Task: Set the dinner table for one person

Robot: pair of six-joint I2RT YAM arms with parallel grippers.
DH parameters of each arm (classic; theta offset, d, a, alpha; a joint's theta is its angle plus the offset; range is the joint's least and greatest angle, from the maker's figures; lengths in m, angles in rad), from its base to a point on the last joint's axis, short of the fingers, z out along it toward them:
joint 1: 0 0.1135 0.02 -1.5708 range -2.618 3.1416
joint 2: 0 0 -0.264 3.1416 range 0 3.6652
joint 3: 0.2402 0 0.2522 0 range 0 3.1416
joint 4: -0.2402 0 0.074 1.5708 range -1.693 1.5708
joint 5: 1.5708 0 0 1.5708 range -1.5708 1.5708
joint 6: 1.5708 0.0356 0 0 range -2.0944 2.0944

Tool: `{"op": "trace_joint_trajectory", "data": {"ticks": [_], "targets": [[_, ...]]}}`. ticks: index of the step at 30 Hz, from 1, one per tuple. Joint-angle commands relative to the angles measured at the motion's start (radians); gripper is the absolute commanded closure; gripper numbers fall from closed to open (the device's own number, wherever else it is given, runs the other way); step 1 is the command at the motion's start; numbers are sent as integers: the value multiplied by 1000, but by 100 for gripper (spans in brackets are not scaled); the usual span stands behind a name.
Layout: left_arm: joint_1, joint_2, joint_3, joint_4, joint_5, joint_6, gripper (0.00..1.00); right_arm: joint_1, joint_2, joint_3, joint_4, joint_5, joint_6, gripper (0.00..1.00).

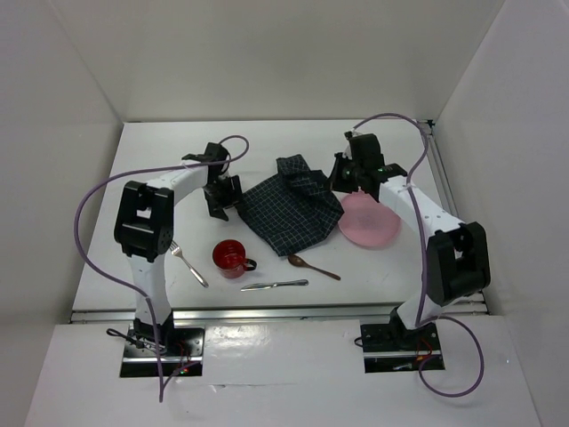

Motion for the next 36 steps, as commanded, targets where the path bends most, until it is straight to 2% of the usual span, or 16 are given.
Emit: {"op": "trace_joint_trajectory", "data": {"ticks": [1,3,5,8,9,10,11,17,24,28,30,32,33,34,35,36], "targets": [[-21,52,71,17,-9,-18,30,-12,-61,4,43,-31,20,100],[-21,103,112,17,0,-28,42,-12,-61,-5,43,-42,20,100],[-21,130,131,8,32,-37,60,-21,-61,-14,53,-51,20,100],[-21,167,151,17,58,-51,73,-30,-70,-14,62,-64,29,100],[-21,186,151,17,58,-60,87,-30,-70,-14,62,-74,30,100],[-21,186,166,2,58,-60,97,-30,-70,-14,62,-74,30,100],[-21,199,198,-9,49,-60,100,-30,-70,-14,62,-74,30,100],[57,137,333,-103,-37,-15,100,-41,-81,6,50,-119,30,100],[182,39,575,-204,46,32,100,-41,-147,-29,112,-162,100,100],[203,118,715,-241,46,32,100,9,-156,-75,109,-84,216,100],[203,209,788,-253,46,12,100,52,-146,-121,97,-29,290,99],[203,282,821,-253,19,-14,100,80,-146,-150,83,25,344,80],[203,302,845,-241,18,-14,100,104,-146,-176,61,41,356,48],[203,322,856,-232,9,-14,100,115,-146,-187,50,57,365,36],[203,342,868,-232,30,-14,70,124,-146,-197,40,86,376,30],[203,374,884,-232,50,-5,58,125,-158,-197,15,100,376,28]]}}
